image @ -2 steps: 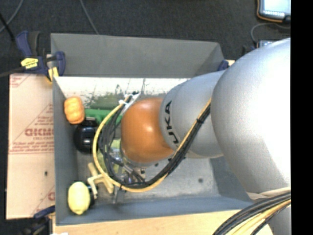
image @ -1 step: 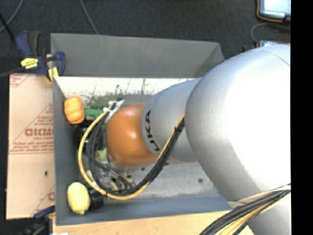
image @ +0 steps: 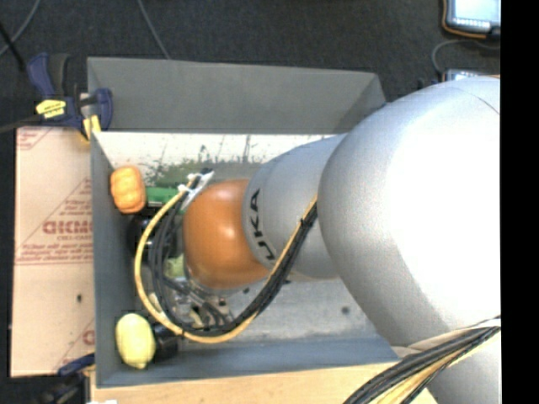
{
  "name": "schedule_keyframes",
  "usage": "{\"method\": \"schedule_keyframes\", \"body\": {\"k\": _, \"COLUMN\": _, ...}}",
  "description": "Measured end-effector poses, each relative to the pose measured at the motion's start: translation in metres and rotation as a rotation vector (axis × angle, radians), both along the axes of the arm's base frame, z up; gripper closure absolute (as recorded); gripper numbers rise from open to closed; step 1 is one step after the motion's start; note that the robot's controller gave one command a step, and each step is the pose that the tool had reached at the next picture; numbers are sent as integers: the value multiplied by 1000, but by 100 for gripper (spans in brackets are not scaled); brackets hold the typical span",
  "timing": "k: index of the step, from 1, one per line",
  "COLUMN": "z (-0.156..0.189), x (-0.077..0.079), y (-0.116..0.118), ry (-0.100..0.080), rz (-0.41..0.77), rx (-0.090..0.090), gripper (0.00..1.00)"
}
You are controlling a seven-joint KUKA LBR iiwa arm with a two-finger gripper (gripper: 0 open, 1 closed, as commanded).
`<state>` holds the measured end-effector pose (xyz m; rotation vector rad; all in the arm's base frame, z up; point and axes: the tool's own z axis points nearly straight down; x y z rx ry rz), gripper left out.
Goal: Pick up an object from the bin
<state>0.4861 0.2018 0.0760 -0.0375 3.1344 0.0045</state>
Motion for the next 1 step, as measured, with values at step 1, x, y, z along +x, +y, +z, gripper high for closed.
{"method": "schedule_keyframes", "body": {"k": 1, "z": 25, "x": 10, "y": -17, "ry": 9, "rz": 138, "rx": -3, "gripper": 100}}
